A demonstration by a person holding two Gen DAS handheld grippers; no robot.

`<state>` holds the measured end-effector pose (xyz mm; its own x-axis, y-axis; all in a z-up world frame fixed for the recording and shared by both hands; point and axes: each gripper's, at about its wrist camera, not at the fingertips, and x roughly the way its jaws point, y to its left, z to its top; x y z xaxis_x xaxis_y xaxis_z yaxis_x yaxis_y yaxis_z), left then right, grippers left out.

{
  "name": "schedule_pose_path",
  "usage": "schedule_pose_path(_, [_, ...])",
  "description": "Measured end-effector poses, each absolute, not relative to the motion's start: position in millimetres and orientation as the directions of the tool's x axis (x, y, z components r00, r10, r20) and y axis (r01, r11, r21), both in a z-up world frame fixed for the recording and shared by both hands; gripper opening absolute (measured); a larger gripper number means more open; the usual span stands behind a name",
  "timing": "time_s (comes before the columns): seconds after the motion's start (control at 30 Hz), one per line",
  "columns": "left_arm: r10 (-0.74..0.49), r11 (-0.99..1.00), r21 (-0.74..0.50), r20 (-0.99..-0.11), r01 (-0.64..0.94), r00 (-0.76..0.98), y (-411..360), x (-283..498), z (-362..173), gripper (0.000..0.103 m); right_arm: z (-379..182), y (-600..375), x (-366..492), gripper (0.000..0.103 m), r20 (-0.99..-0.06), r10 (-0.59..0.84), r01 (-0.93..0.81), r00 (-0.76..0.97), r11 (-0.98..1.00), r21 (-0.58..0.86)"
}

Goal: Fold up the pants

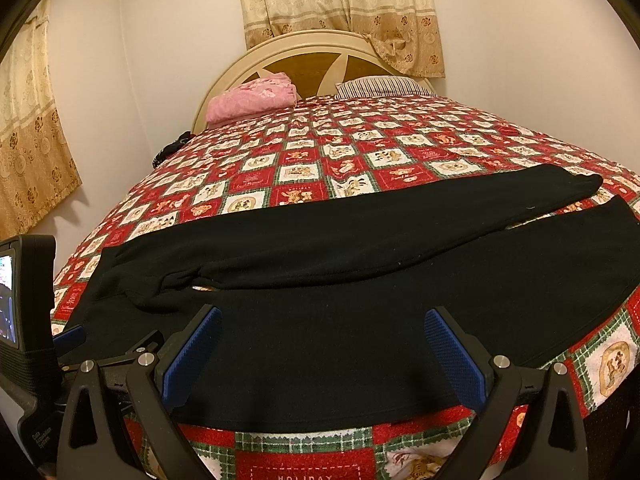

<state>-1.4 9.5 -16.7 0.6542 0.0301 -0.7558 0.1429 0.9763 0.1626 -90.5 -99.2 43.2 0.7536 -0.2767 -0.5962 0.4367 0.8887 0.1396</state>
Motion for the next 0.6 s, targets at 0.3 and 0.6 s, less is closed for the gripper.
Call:
schedule_pose_path(0.3, [0.034,0.975,0.166,-0.762,0.144,0.647,11,2,-20,0.103,41,-100,-87,0.102,-0.604,-0.275,0.441,0.748,0.886,0.143])
schedule_pose_path(0.6, [0.004,0.982,0.121,-0.776,0.144,0.631,36,21,-15,0.103,47,-112,-65,0.102,-0.617,-0.238,0.404,0.750,0.903,0.143])
